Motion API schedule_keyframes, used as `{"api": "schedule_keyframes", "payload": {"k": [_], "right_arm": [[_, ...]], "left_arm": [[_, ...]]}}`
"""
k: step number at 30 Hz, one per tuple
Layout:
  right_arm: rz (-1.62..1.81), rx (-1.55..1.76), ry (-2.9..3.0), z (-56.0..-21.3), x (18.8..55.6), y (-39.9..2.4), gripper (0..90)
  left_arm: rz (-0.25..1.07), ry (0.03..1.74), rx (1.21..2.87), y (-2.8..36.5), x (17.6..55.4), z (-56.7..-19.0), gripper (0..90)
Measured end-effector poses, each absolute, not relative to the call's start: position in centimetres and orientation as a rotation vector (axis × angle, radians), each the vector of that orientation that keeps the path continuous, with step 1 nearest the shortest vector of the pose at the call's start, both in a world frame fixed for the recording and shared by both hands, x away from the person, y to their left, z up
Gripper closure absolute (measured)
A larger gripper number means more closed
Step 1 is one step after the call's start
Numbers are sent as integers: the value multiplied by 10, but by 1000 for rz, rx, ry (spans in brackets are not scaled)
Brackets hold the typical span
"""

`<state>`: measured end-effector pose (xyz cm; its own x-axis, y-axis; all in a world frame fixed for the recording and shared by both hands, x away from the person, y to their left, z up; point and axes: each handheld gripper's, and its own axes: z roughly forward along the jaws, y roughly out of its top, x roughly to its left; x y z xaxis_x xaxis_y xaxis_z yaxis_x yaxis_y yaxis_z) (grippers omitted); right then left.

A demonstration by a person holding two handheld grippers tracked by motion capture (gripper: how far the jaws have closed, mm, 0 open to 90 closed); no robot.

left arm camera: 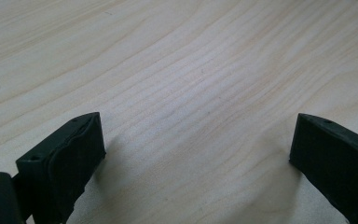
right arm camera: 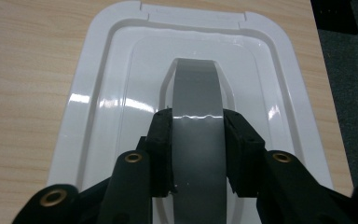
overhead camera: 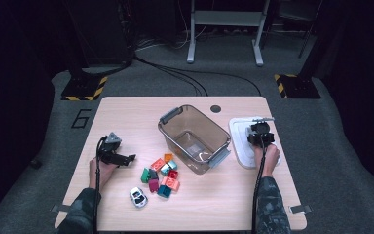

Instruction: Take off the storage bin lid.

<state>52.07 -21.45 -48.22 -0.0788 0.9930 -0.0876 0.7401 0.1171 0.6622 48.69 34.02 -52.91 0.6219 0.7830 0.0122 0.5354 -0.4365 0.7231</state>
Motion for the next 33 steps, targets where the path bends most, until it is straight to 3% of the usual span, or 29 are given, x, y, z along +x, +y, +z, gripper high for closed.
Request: {"api": "schedule_keyframes", "payload": {"k": [3, 6, 9, 10, 11, 12, 20, 33], "right_arm": [[645, 1679, 1871, -482, 520, -215, 638], [680, 1672, 1860, -478, 515, -217, 536], [701, 1665, 1861, -476, 512, -218, 490], [708, 1670, 1857, -473, 508, -218, 417], [708, 1670, 1857, -473, 508, -218, 417], [727, 1672, 1851, -471, 503, -219, 355], [780, 1622, 1875, -466, 478, -220, 168], [849, 1533, 1968, -476, 441, -203, 67]], "left_arm": [[455, 1030, 2144, 340, 487, -529, 30], [455, 1029, 2145, 340, 487, -529, 30], [455, 1030, 2145, 340, 487, -529, 30], [455, 1030, 2145, 340, 487, -529, 30], [455, 1030, 2145, 340, 487, -529, 30], [455, 1030, 2145, 340, 487, -529, 30], [454, 1030, 2144, 340, 487, -529, 30], [457, 1032, 2141, 340, 487, -529, 30]]}}
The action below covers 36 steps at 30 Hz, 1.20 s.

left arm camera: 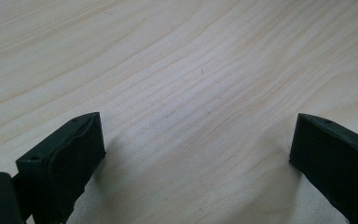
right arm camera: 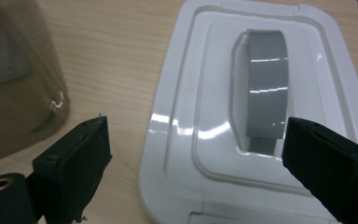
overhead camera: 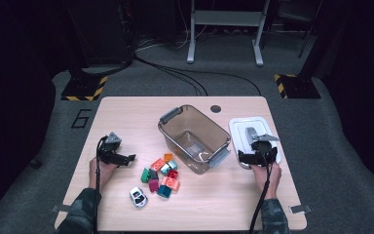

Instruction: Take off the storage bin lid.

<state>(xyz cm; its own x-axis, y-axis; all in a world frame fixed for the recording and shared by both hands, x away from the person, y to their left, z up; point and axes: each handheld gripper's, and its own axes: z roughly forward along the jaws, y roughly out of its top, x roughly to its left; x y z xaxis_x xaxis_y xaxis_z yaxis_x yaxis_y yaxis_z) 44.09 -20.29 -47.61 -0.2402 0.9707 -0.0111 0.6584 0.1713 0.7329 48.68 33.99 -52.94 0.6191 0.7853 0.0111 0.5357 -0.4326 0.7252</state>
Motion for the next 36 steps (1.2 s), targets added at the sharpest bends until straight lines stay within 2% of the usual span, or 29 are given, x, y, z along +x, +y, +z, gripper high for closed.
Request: {"api": "schedule_keyframes", "payload": {"k": [11, 23, 36], "right_arm": [[881, 1467, 2021, -495, 408, -184, 0], [905, 1398, 2111, -526, 379, -165, 0], [904, 1386, 2150, -530, 380, -160, 0]], "left_arm": [[456, 1028, 2147, 340, 487, -529, 30], [457, 1031, 2146, 340, 487, -529, 31], [457, 1034, 2139, 340, 485, -529, 35]]}}
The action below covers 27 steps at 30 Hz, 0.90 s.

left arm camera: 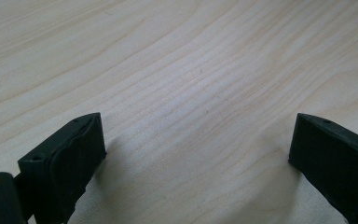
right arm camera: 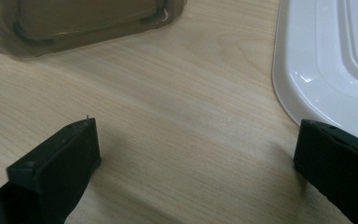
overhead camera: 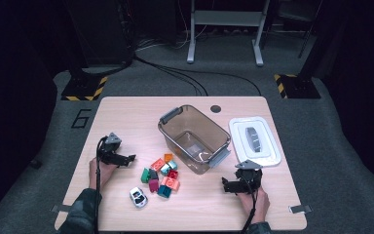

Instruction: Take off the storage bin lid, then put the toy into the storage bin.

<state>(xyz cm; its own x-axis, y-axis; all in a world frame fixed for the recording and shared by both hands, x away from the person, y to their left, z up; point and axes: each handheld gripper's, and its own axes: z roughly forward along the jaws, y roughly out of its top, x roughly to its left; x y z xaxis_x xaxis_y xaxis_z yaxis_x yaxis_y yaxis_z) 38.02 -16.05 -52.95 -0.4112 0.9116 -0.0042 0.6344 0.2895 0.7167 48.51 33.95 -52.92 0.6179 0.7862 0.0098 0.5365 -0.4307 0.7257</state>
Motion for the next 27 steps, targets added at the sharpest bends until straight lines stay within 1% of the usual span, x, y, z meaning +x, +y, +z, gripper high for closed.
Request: {"api": "schedule_keyframes", "payload": {"k": [9, 14, 15, 18, 19, 21, 24, 27], "right_arm": [[906, 1390, 2147, -530, 380, -160, 0], [907, 1389, 2147, -530, 380, -160, 0], [907, 1390, 2146, -530, 380, -160, 0], [906, 1390, 2147, -530, 380, -160, 0], [906, 1391, 2146, -530, 380, -160, 0], [906, 1390, 2147, -530, 380, -160, 0], [906, 1392, 2146, -530, 380, -160, 0], [906, 1392, 2145, -530, 380, -160, 0]], "left_arm": [[465, 1045, 2136, 341, 484, -529, 45], [489, 1052, 2131, 342, 482, -529, 49], [510, 1048, 2126, 341, 479, -528, 50], [481, 1055, 2133, 341, 477, -528, 44], [489, 1060, 2120, 340, 475, -528, 44], [437, 1068, 2107, 340, 466, -525, 32], [431, 1056, 2112, 339, 457, -520, 27], [441, 1019, 2103, 336, 439, -509, 29]]}}
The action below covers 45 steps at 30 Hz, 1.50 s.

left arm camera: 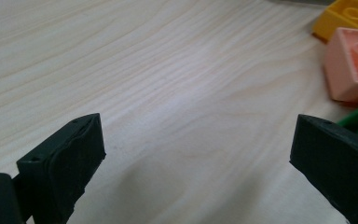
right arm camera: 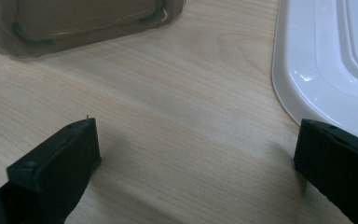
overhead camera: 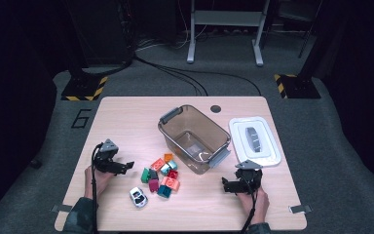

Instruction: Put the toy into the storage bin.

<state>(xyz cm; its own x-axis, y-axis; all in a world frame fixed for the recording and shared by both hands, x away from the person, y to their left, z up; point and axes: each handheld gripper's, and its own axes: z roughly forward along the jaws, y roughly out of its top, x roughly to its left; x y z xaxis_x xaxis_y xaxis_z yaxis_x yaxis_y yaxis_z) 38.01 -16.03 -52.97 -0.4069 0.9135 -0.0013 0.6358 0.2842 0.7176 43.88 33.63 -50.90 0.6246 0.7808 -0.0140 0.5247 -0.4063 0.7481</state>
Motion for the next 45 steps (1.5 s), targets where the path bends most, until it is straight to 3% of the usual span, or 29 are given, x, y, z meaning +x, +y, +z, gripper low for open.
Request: {"api": "schedule_keyframes", "payload": {"k": [13, 30, 36, 45], "right_arm": [[903, 1393, 2143, -530, 380, -160, 0], [904, 1393, 2142, -530, 380, -161, 0], [904, 1395, 2140, -530, 380, -160, 0], [904, 1393, 2141, -530, 380, -161, 0]], "left_arm": [[420, 917, 2092, 326, 388, -488, 30], [348, 880, 2125, 310, 329, -492, 1], [295, 903, 2122, 299, 318, -502, 0], [318, 898, 2217, 280, 311, -513, 1]]}}
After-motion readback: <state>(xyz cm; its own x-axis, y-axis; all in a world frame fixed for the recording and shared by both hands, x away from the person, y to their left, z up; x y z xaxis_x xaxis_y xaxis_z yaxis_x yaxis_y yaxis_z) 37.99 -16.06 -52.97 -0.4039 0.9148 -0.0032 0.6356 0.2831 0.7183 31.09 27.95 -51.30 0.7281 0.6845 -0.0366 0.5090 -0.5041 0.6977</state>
